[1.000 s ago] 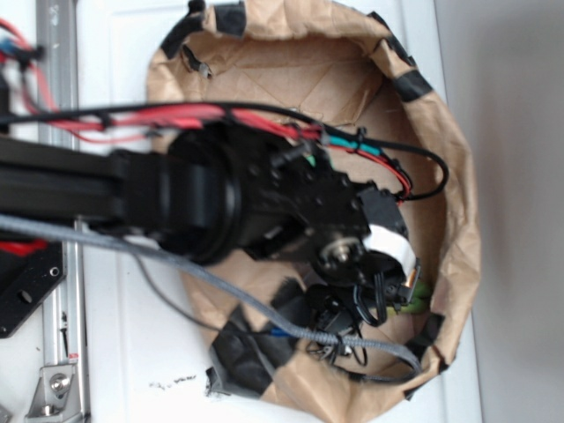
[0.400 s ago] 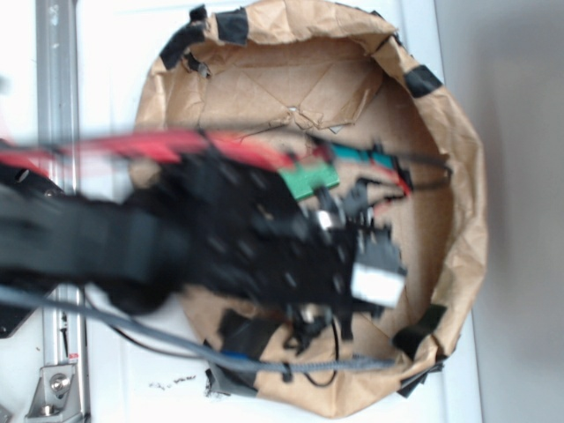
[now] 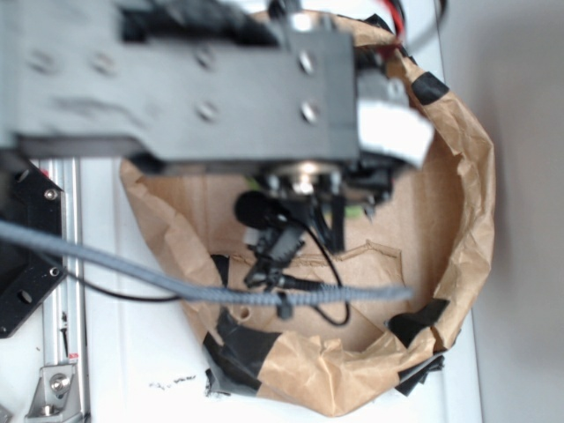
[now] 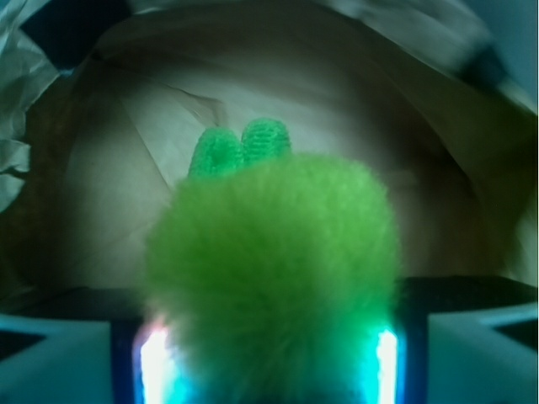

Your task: Grab the green animal.

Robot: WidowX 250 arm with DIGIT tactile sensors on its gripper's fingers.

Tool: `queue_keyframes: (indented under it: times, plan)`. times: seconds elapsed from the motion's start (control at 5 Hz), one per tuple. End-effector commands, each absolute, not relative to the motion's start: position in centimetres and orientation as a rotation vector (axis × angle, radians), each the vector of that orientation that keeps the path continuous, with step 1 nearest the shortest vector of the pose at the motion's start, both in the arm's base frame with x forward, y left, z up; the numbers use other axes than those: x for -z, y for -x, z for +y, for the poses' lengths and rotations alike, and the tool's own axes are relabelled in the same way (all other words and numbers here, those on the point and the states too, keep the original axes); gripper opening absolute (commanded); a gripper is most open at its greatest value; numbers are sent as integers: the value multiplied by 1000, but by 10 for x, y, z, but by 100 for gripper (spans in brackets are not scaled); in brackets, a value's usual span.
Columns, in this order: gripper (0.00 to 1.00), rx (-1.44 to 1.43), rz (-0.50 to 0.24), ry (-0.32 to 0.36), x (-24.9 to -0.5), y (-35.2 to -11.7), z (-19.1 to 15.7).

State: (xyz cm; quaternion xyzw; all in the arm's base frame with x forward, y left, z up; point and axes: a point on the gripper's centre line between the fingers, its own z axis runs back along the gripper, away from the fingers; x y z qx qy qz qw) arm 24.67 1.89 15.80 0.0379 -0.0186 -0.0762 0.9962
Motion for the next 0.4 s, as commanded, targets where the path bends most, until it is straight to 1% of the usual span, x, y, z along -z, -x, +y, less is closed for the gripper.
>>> queue_keyframes:
  times: [0.0, 0.2]
  plan:
    - [0, -40, -66, -66, -187, -238, 10]
    - [0, -53, -62, -86, -179, -238, 8]
